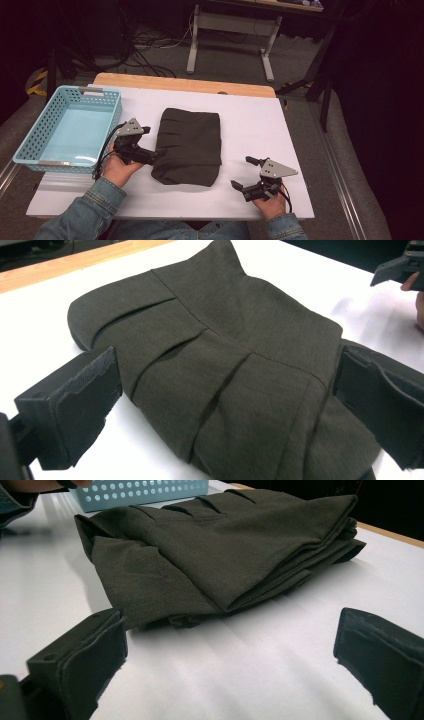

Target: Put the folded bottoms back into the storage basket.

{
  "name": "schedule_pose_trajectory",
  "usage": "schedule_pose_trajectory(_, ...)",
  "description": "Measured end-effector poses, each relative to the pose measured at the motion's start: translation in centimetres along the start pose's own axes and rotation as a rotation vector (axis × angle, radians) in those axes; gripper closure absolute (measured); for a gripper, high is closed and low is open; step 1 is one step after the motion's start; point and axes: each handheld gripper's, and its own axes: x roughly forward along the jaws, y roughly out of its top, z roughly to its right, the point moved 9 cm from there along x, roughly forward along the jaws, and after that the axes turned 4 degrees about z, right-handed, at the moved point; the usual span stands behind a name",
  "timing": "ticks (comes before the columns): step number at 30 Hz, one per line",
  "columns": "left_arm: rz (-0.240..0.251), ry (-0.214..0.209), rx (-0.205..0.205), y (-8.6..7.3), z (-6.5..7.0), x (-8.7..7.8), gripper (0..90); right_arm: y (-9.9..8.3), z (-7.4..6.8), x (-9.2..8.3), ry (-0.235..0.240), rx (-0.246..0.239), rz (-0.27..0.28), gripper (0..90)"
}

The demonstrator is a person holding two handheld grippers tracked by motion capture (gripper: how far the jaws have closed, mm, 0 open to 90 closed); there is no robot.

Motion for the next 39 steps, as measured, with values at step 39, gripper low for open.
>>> schedule_pose_trajectory(39,-0.11,0.129,-0.041,2.1,-3.4,4.8,2.3,-0.1,-0.3,0.1,0.016,-0.016,-0.009,1.5)
